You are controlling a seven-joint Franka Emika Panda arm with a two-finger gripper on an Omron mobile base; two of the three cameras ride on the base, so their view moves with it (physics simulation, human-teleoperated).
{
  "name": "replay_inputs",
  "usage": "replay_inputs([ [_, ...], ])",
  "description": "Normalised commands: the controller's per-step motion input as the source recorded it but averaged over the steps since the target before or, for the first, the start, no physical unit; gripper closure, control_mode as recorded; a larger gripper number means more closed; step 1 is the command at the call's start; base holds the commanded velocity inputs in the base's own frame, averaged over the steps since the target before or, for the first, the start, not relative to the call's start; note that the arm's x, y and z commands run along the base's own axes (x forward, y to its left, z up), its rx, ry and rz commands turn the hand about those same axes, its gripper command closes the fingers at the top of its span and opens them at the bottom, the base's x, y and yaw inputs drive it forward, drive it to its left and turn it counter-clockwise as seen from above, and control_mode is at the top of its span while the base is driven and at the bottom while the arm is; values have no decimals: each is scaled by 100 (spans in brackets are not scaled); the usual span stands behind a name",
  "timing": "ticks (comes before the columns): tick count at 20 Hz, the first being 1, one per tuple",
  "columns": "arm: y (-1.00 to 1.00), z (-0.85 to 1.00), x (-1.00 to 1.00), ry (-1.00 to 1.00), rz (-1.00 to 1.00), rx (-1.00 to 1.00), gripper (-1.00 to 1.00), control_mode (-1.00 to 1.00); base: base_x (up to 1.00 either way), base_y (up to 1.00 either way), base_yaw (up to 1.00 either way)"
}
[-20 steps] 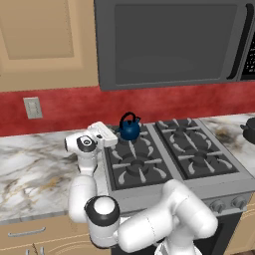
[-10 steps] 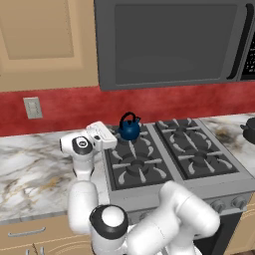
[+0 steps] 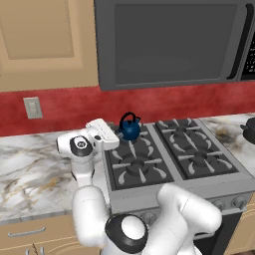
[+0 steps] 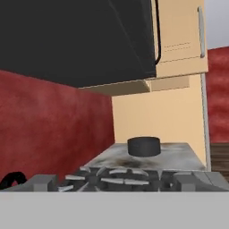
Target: Pick the kettle from the cabinet and place it on a stove burner. Then pick the pot from the counter and place it on another stove burner. Finally, turn both burners on.
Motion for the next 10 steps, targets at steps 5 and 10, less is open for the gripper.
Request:
replay_inputs([
  [5, 0, 31, -61, -3, 0, 0, -100, -100, 0, 0, 0],
  [10, -17, 23, -58, -3, 0, 4, -100, -100, 0, 0, 0],
])
